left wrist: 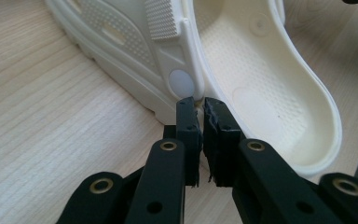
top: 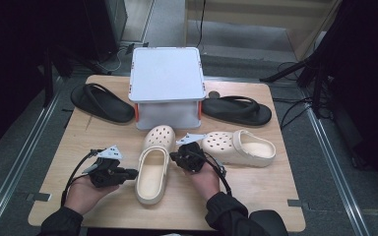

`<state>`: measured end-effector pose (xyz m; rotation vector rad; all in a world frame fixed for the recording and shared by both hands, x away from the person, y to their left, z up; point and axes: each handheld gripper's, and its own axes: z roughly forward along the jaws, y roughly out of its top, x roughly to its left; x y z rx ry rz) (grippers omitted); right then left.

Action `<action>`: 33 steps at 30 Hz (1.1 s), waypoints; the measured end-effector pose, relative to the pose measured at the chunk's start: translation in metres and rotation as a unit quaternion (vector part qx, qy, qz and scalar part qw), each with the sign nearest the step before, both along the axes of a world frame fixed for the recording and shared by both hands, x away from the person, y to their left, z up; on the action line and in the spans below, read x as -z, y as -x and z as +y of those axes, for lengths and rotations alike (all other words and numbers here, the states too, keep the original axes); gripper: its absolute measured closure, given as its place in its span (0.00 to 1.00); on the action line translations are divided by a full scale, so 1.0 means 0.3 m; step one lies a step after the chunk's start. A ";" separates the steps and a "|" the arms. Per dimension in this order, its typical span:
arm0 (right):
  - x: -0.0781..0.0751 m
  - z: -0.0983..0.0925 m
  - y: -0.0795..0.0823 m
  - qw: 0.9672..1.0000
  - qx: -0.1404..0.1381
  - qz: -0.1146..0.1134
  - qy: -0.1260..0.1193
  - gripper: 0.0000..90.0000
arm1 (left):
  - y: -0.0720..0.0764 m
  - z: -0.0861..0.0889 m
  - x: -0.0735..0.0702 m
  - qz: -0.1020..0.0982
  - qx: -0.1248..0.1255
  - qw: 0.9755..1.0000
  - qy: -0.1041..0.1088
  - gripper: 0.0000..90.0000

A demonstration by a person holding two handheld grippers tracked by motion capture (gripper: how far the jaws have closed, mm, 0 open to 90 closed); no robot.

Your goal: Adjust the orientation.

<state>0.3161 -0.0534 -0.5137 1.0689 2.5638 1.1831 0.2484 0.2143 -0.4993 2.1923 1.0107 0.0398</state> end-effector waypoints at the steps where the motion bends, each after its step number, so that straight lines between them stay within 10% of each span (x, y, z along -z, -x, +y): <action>1: 0.000 0.001 -0.003 1.000 0.001 -0.001 0.001 1.00 | 0.002 -0.004 0.000 -0.002 0.000 1.000 -0.001 0.94; 18: -0.026 -0.052 -0.025 1.000 -0.002 -0.011 -0.024 0.85 | -0.020 0.040 -0.025 0.007 -0.015 0.999 0.043 0.72; 33: -0.125 -0.212 0.038 0.997 0.004 -0.039 -0.059 0.67 | -0.077 0.085 0.003 0.007 -0.037 0.999 0.030 0.48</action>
